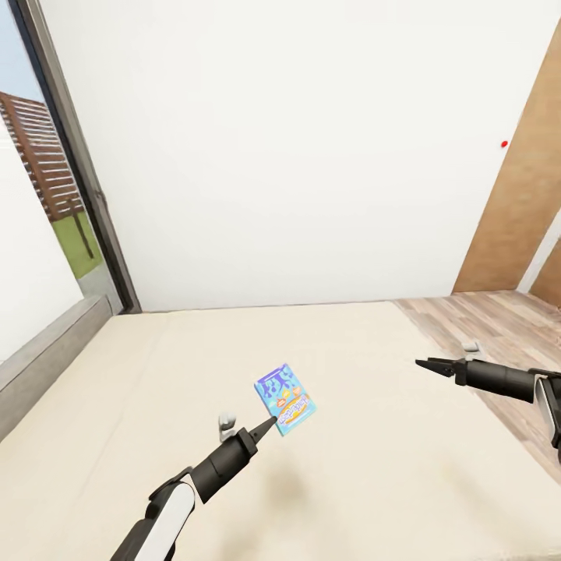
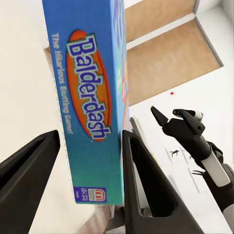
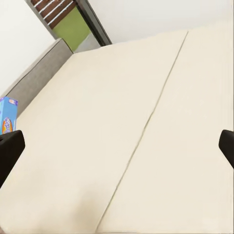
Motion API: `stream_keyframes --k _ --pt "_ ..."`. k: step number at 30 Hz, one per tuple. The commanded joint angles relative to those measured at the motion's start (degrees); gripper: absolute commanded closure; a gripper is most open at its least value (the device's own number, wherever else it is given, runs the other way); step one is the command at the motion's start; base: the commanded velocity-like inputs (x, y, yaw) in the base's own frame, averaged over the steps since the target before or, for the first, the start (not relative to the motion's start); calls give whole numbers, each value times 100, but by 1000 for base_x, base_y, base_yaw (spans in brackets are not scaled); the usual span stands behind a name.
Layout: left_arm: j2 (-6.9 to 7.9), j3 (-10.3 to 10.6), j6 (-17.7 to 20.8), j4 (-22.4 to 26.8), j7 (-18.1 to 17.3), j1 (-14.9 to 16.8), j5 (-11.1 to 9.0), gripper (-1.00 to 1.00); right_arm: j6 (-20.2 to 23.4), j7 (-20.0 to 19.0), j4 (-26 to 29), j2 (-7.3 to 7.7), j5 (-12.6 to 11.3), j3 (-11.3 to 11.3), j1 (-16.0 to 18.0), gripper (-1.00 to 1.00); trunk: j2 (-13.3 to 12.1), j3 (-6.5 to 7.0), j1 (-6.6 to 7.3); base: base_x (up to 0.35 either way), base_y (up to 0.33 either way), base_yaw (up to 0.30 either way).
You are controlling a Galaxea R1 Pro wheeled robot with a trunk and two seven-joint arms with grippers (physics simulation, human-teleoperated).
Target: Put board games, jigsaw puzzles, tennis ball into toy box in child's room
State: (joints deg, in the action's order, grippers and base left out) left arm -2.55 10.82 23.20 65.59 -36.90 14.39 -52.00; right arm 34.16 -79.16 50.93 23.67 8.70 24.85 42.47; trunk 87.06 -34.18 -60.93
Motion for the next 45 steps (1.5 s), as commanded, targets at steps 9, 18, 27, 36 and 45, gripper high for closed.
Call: stream_keyframes --k 9,18,27,36,45 --pt "0 -1 53 -1 2 3 -65 100 56 -47 5 -3 53 20 7 -100 -359 157 199 0 0 -264" --pt "0 -1 53 2 4 3 -65 100 56 -47 5 -3 53 20 7 -100 -720 318 396 0 0 -264" --pt "0 -1 53 1 4 3 -65 100 56 -47 5 3 53 20 7 -100 -1081 480 594 0 0 -264" --pt "0 -1 53 4 6 3 -65 100 56 -47 5 4 53 20 7 -100 -1442 641 792 0 0 -264" --pt "0 -1 55 6 4 3 -65 100 56 -47 6 1 57 20 7 -100 -1803 803 989 0 0 -264"
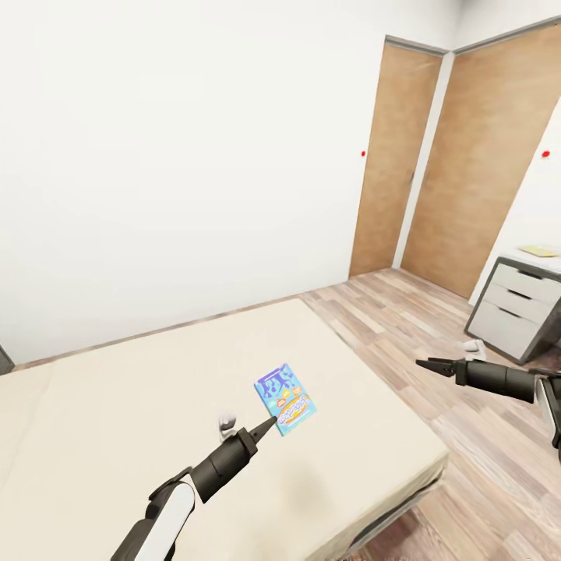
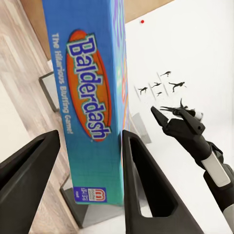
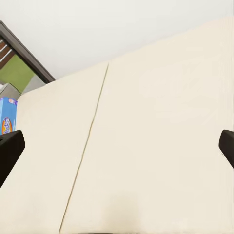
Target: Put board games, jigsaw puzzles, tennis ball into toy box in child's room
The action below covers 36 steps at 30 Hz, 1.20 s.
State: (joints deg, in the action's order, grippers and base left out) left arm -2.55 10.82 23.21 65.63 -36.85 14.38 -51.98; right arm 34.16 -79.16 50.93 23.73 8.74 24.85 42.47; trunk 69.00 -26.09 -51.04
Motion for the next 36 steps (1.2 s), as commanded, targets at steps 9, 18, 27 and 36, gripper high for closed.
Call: stream_keyframes --k 9,18,27,36 --pt "0 1 59 2 1 3 -67 100 56 -47 5 -15 57 20 7 -100 -359 156 198 0 0 -264" --pt "0 1 60 2 2 3 -67 100 56 -47 5 -23 58 20 7 -100 -720 318 396 0 0 -264" --pt "0 0 60 2 2 3 -67 100 56 -47 5 -38 58 14 7 -100 -1081 479 594 0 0 -264" --pt "0 -1 61 2 2 3 -67 100 56 -47 5 -49 58 12 7 -100 -1441 641 791 0 0 -264"
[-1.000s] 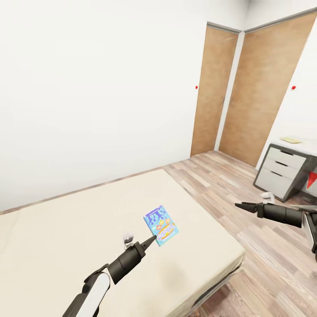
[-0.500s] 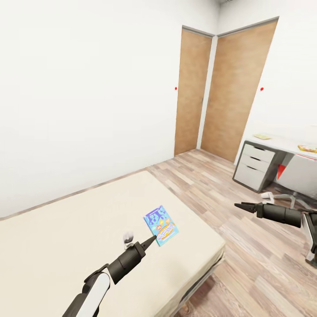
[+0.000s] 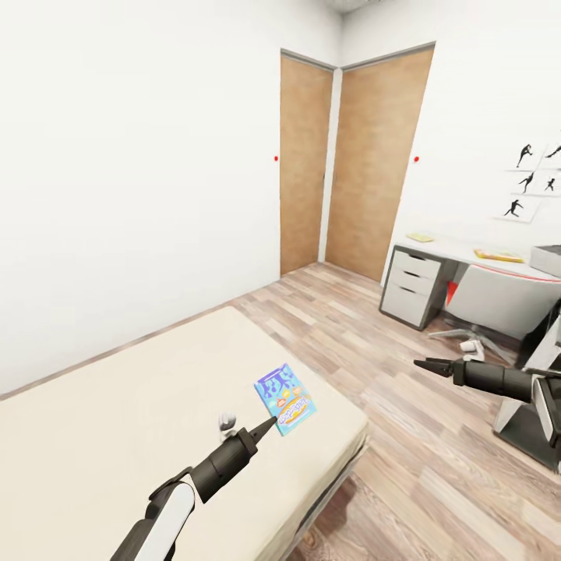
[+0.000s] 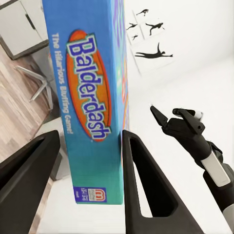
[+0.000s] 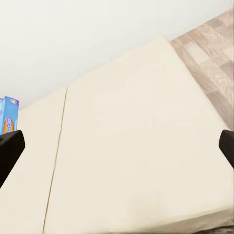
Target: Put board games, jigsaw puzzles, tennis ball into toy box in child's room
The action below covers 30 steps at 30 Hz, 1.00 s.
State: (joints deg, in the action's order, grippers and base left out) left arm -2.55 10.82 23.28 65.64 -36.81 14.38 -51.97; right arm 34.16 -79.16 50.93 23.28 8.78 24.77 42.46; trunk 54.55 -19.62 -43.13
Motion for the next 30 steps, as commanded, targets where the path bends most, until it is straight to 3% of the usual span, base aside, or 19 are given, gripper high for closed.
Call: stream_keyframes --k 1,20,26,30 --pt "0 -1 54 2 -1 3 -68 100 56 -47 5 -5 53 19 8 -100 -37 12 22 0 0 -264" --pt "0 1 54 2 -1 3 -68 100 56 -31 -31 -22 95 -1 3 -100 -799 353 439 0 0 -264" --pt "0 0 54 2 -1 3 -68 100 56 -15 -76 -246 135 -36 -7 -100 -1039 460 571 0 0 -264" --pt "0 -1 54 3 -2 3 -68 100 51 14 -131 -638 287 -118 -20 -100 -1200 531 659 0 0 -248"
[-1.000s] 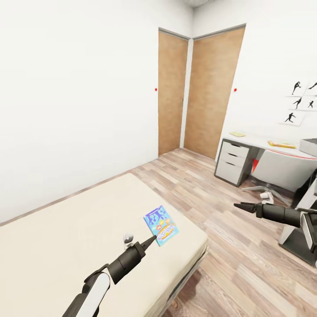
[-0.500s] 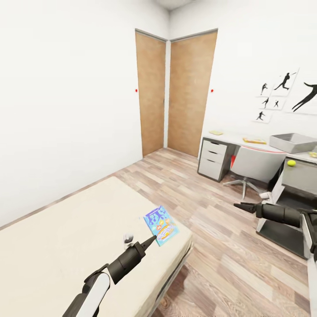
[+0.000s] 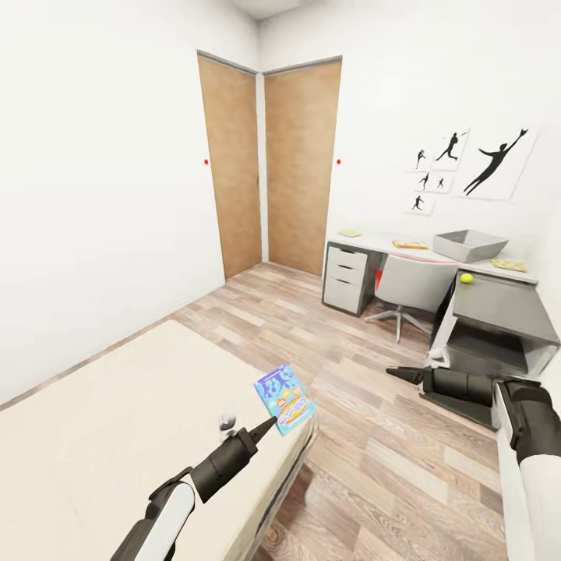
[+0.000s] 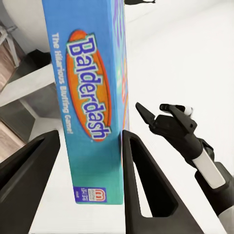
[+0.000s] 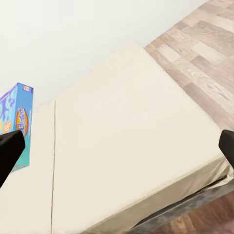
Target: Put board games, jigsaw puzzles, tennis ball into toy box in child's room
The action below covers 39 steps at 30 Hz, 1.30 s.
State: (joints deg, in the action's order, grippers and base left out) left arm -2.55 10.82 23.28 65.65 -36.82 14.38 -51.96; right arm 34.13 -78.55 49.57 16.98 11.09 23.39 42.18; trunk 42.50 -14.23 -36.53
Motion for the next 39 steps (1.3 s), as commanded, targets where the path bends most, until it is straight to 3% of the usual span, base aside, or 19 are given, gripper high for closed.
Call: stream_keyframes --k 1,3,4,7,14,22,28,39 --pt "0 -1 54 2 -1 3 -69 100 54 -47 5 -8 56 20 8 -100 -34 10 21 0 0 -228" --pt "0 -1 54 8 -1 3 -69 100 53 -37 -56 -169 211 -18 -20 -100 -114 42 65 0 0 -185" --pt "0 -1 54 8 -1 3 -69 100 53 -37 -56 -169 211 -18 -20 -100 -155 58 87 0 0 -169" --pt "0 -1 54 29 -1 3 -69 100 49 -29 -142 -351 445 -54 -70 -100 -275 106 153 0 0 -110" --pt "0 -1 54 46 0 3 -69 100 39 -23 -221 -583 663 -83 -123 -100 -556 224 307 0 0 -52" --pt "0 -1 54 51 0 3 -69 100 34 -21 -255 -744 784 -128 -226 -100 -876 366 483 0 0 -16" --pt "0 -1 53 53 -3 2 -69 100 39 -20 -266 -878 933 -360 -292 -100 -1117 473 614 0 0 -6" --pt "8 -9 47 54 -8 -31 -69 100 64 -26 -368 -998 1042 -608 -323 -100 -1117 495 614 0 0 -135"
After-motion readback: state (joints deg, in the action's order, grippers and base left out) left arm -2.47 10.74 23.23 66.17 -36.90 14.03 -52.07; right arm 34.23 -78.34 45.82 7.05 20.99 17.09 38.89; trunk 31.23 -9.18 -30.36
